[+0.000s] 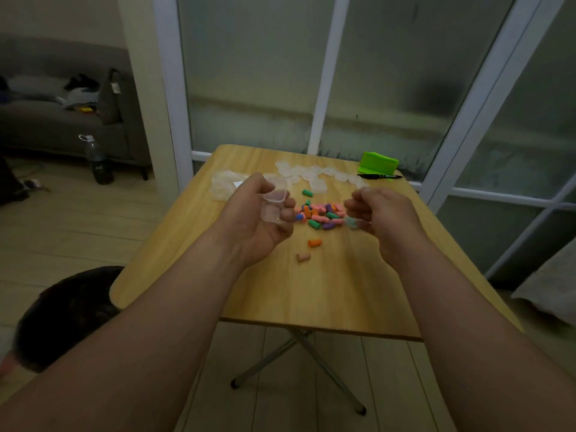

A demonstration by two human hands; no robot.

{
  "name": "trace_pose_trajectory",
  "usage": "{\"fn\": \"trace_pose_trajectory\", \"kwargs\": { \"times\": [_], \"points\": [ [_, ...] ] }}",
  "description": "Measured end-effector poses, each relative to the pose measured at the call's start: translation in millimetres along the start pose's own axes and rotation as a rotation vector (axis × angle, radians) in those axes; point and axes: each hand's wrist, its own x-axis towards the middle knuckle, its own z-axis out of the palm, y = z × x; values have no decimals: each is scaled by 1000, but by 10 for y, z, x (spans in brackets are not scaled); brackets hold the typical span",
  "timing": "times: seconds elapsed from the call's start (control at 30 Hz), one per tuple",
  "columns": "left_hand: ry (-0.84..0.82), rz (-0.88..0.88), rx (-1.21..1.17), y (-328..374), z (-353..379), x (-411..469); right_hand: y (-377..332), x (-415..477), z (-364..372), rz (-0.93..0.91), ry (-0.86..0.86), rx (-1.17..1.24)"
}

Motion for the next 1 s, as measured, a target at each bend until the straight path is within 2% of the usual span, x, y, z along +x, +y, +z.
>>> {"fn": "trace_pose_trajectory", "kwargs": {
  "times": [0.17, 0.37, 0.47, 0.57, 0.67, 0.8, 1.0],
  "points": [
    [104, -20, -93, -42, -61, 101, 198, -28, -33, -35, -63, -320],
    [222, 7, -160, -44, -11, 89, 242, -45, 24, -158, -97, -455],
    [220, 7, -153, -40, 7, 90, 257, -70, 60, -217, -195, -523],
    [204, -2, -116, -45, 3, 97, 226, -114, 53, -225, -374, -642],
    [185, -23, -64, -62, 6, 94, 234, -114, 71, -275, -414, -776],
    [175, -53, -44, -124, 39, 95, 245, -141, 98, -282, -365, -764],
    [172, -71, -70, -185, 75, 90, 126, -144, 100, -283, -210, -497]
  ]
}}
